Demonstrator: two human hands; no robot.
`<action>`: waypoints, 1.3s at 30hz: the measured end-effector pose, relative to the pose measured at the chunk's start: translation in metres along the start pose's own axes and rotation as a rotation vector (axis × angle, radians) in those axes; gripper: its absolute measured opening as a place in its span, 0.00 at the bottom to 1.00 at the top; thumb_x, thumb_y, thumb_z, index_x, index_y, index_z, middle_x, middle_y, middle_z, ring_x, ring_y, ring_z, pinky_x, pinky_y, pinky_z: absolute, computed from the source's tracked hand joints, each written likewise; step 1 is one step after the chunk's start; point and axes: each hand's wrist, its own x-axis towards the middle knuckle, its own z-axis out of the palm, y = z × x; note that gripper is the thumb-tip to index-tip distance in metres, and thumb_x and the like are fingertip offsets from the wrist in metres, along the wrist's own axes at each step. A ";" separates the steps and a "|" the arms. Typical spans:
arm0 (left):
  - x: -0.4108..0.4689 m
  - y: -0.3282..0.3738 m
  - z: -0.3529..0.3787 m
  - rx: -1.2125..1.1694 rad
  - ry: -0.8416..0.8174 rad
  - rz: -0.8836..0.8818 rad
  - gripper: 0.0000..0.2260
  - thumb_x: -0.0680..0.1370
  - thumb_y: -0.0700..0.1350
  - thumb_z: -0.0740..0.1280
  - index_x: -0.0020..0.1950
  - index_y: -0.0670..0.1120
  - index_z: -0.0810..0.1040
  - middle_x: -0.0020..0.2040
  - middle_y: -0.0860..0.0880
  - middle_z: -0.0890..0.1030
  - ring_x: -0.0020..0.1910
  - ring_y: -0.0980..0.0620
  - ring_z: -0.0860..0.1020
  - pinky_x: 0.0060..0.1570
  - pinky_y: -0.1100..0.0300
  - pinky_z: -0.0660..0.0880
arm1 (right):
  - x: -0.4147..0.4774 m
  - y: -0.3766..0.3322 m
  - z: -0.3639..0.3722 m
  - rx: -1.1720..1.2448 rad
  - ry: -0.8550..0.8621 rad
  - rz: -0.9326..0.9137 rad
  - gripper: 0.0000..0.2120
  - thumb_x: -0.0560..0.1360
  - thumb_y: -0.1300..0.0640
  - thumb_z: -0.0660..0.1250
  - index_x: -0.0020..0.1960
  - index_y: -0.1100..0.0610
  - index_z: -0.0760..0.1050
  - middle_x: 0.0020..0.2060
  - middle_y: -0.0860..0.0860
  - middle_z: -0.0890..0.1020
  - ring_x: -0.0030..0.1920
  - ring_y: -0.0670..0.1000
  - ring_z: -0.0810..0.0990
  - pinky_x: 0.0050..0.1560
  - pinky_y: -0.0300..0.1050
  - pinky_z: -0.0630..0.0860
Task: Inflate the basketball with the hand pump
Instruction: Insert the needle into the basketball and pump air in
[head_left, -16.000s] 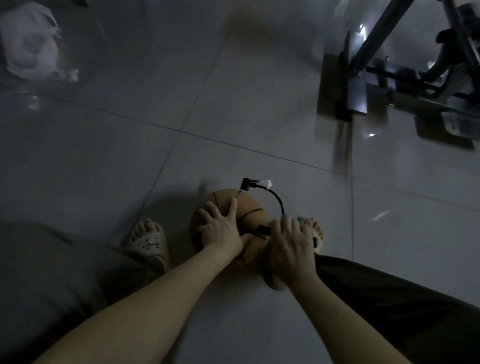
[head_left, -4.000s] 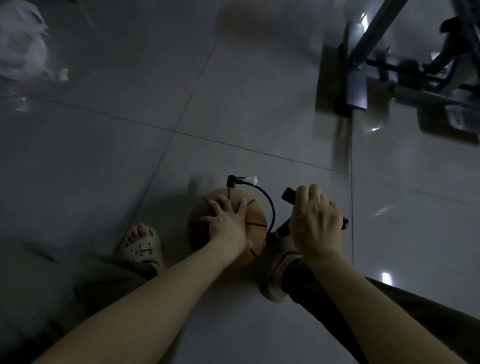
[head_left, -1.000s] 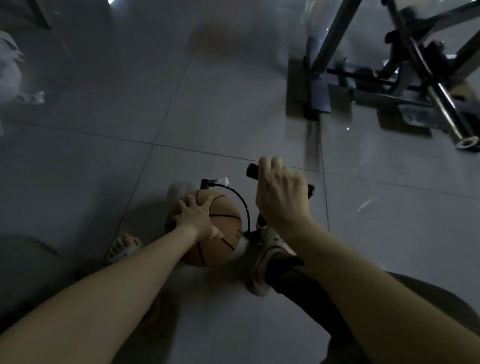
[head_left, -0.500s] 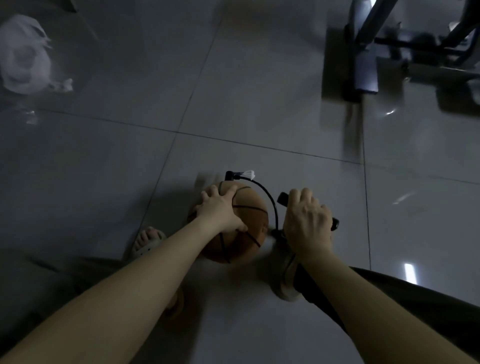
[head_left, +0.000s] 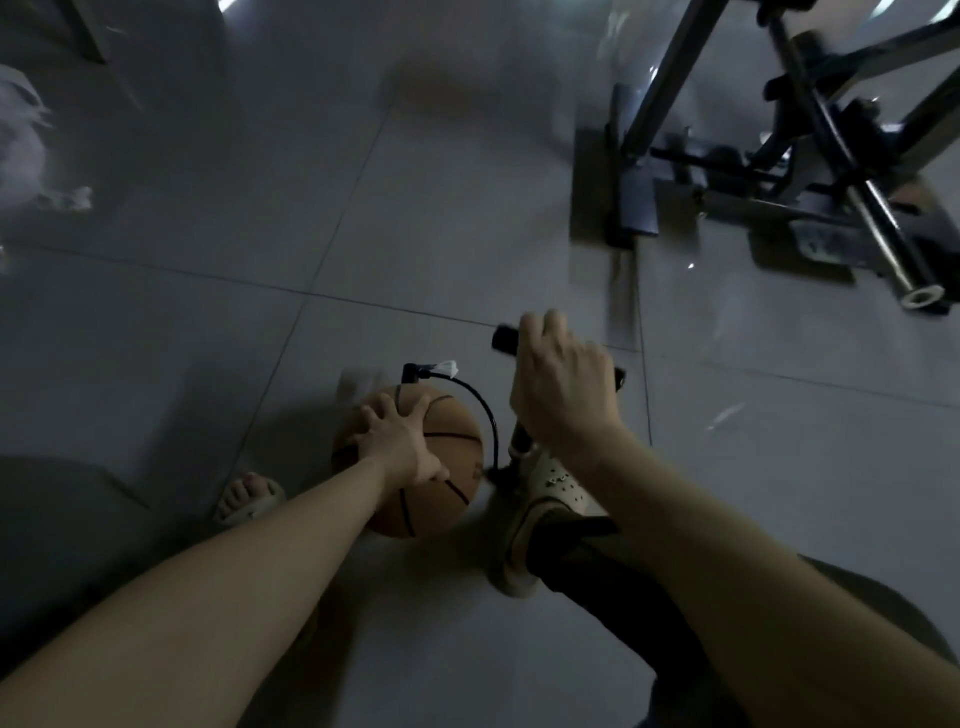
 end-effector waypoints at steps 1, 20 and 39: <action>0.000 0.000 0.003 0.000 0.018 -0.001 0.55 0.65 0.66 0.76 0.80 0.62 0.42 0.80 0.39 0.44 0.77 0.29 0.46 0.68 0.27 0.63 | 0.009 0.006 -0.010 -0.007 0.000 0.019 0.03 0.76 0.59 0.59 0.50 0.56 0.67 0.40 0.53 0.71 0.28 0.49 0.64 0.29 0.44 0.59; 0.020 -0.011 0.000 -0.026 0.009 0.048 0.53 0.67 0.66 0.75 0.81 0.61 0.43 0.81 0.40 0.42 0.78 0.30 0.45 0.71 0.30 0.59 | -0.010 0.012 0.141 -0.088 -0.078 0.110 0.02 0.77 0.61 0.60 0.47 0.57 0.66 0.37 0.54 0.72 0.31 0.55 0.72 0.30 0.46 0.68; -0.003 0.003 0.003 0.026 -0.008 0.019 0.54 0.69 0.64 0.75 0.81 0.60 0.40 0.80 0.37 0.40 0.77 0.27 0.42 0.68 0.26 0.60 | 0.024 0.012 0.008 -0.104 0.132 0.032 0.03 0.78 0.57 0.59 0.48 0.56 0.66 0.35 0.50 0.67 0.27 0.47 0.63 0.27 0.43 0.61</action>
